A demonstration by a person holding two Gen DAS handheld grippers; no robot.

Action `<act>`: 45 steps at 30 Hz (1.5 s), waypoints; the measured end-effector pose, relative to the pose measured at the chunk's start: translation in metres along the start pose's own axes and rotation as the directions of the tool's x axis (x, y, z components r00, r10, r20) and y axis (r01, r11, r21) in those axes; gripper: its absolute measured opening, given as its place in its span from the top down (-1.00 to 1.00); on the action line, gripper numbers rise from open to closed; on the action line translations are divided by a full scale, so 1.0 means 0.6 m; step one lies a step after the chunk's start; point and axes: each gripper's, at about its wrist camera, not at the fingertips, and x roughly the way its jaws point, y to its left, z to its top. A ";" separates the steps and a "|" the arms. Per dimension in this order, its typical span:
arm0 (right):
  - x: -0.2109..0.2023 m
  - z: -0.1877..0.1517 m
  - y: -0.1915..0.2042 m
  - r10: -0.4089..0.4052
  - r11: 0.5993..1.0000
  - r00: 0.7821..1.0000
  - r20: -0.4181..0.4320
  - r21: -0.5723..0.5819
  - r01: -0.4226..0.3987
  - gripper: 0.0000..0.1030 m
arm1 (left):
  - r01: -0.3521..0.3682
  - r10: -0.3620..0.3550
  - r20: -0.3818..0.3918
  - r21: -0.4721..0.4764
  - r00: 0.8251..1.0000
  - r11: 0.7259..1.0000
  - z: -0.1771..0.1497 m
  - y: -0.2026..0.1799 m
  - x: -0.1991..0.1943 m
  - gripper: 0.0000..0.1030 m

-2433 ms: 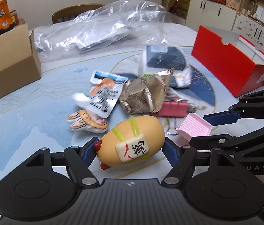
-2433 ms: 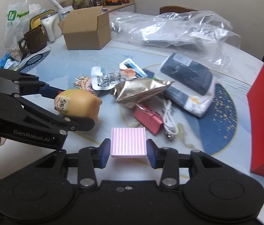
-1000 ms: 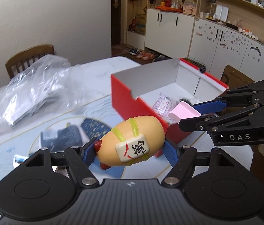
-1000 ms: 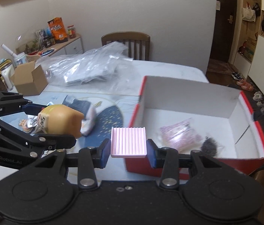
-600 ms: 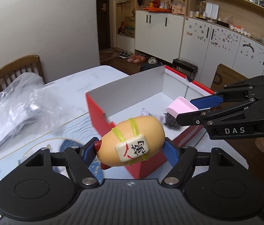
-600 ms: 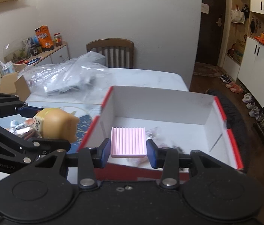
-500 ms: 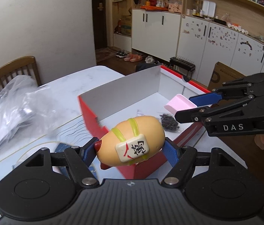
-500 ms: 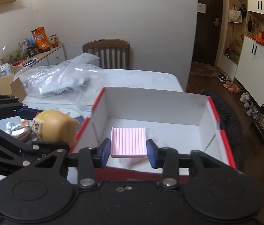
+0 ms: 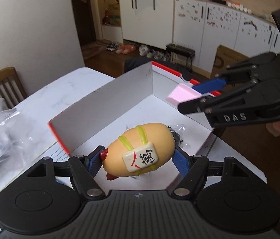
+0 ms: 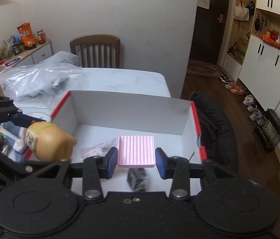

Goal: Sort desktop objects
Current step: 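Carry the pink pad and yellow toy into the red shoebox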

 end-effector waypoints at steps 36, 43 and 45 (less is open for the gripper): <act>0.243 0.047 -0.032 -0.011 0.999 0.927 -0.375 -0.037 -0.003 0.22 | 0.074 -0.067 -0.296 0.014 0.953 0.997 0.047 0.003 0.180 -0.42; 0.252 0.044 -0.028 -0.002 0.999 0.915 -0.403 -0.042 -0.016 0.22 | 0.081 -0.082 -0.307 -0.019 0.948 0.997 0.038 0.010 0.188 -0.43; 0.253 0.044 -0.030 0.003 0.999 0.913 -0.408 -0.036 -0.020 0.22 | 0.080 -0.083 -0.306 -0.024 0.948 0.997 0.038 0.011 0.188 -0.43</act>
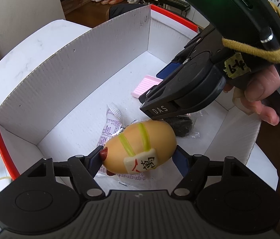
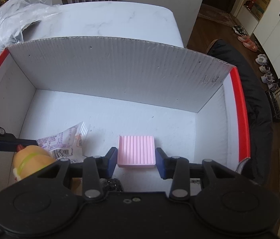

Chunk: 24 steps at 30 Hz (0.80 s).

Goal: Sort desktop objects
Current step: 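Carry the pink pad and yellow toy into the red shoebox, then open both tools to drop the pad and toy in the box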

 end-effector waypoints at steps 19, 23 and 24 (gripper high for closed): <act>-0.029 -0.012 -0.011 0.047 0.998 0.998 0.033 0.038 -0.048 -0.21 | 0.006 -0.003 0.052 -0.072 0.999 0.997 -0.011 0.009 -0.010 -0.50; -0.043 -0.015 -0.009 0.065 0.997 0.996 0.066 0.034 -0.068 -0.43 | 0.012 -0.006 0.092 -0.064 0.996 0.998 -0.015 0.008 -0.022 -0.63; -0.047 -0.016 -0.008 0.067 0.997 0.995 0.075 0.036 -0.069 -0.48 | 0.014 -0.007 0.102 -0.064 0.995 0.998 -0.015 0.006 -0.026 -0.66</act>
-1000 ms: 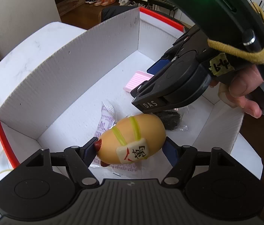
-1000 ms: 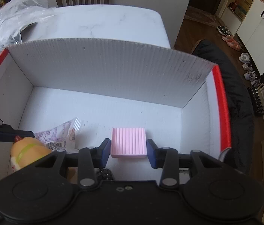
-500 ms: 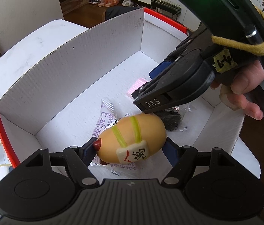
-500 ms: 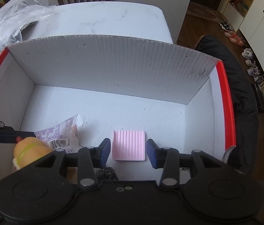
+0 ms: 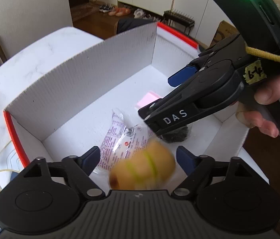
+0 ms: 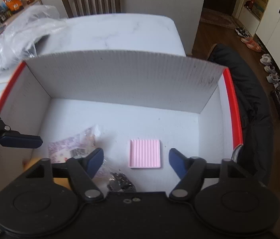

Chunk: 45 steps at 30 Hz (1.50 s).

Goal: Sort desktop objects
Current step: 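Open both tools to drop the pad and toy in the box, then withdraw both tools from the shoebox toward the table pile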

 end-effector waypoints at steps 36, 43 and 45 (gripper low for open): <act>-0.217 -0.050 0.132 0.058 0.998 0.943 0.328 0.015 -0.067 -0.78 | 0.018 0.013 0.323 -0.091 0.946 0.996 -0.138 0.058 -0.258 -0.91; -0.227 -0.071 0.212 0.079 0.997 0.933 0.350 -0.025 -0.075 -0.79 | -0.021 0.068 0.369 -0.131 0.927 0.991 -0.201 0.099 -0.312 -0.91; -0.228 -0.078 0.236 0.084 0.996 0.932 0.353 -0.037 -0.076 -0.79 | -0.033 0.082 0.375 -0.134 0.923 0.990 -0.220 0.108 -0.324 -0.91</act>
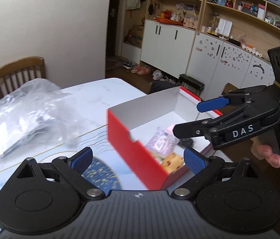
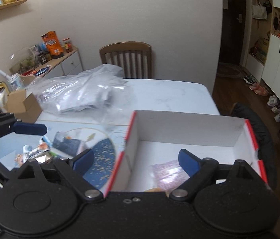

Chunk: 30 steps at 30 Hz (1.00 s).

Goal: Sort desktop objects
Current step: 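Withdraw both tools from the shoebox toward the table pile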

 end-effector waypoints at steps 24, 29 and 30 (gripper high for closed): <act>0.043 -0.064 0.190 0.009 0.999 1.000 -0.023 -0.033 -0.010 -0.79 | -0.121 0.120 -0.022 -0.076 0.993 0.990 -0.169 0.166 -0.119 -0.91; 0.064 -0.075 0.218 0.007 0.999 0.999 -0.038 -0.054 -0.009 -0.79 | -0.145 0.141 -0.055 -0.095 0.989 0.985 -0.197 0.199 -0.116 -0.91; 0.068 -0.077 0.223 0.006 0.998 0.999 -0.041 -0.058 -0.009 -0.79 | -0.148 0.143 -0.057 -0.097 0.988 0.984 -0.202 0.204 -0.116 -0.91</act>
